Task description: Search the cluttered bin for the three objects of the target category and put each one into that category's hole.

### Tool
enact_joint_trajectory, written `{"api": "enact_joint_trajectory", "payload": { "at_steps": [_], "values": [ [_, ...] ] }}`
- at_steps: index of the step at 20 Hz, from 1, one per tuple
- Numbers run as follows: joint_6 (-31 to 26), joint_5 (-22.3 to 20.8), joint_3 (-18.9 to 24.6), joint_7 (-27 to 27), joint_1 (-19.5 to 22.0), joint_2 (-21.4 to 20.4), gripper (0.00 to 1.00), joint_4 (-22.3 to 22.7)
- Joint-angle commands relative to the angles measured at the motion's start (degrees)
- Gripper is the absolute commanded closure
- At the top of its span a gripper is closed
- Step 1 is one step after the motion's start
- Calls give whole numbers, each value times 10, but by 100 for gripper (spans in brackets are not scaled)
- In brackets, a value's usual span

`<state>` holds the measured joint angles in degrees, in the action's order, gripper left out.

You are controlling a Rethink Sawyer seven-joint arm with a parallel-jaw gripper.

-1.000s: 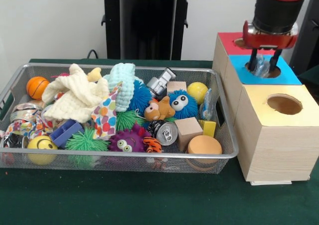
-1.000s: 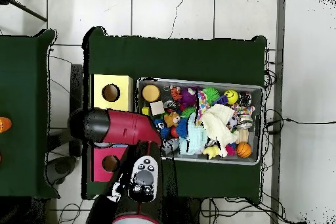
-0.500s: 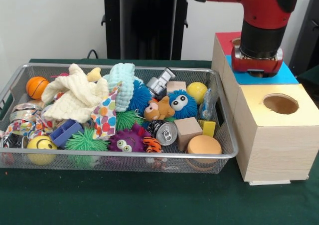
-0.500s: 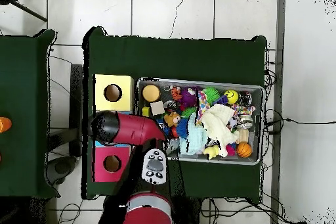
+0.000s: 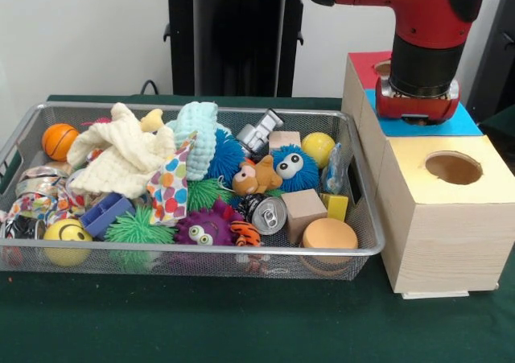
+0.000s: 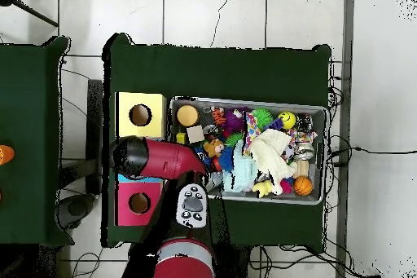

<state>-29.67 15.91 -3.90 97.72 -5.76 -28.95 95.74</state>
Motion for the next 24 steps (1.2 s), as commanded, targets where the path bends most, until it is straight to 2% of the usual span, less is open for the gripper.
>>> {"api": "enact_joint_trajectory", "payload": {
  "at_steps": [1, 4, 5, 8, 12, 24],
  "values": [
    [47, -37, -3, 75, 21, 90, 100, 0],
    [57, -41, -7, 76, 17, 89, 100, -1],
    [53, -42, -12, 79, 14, 89, 0, -3],
    [27, -41, -31, 93, -2, 94, 0, -16],
    [28, -40, -40, 97, -9, 92, 0, -19],
    [8, -27, -44, 95, -19, 82, 0, -20]
  ]
}}
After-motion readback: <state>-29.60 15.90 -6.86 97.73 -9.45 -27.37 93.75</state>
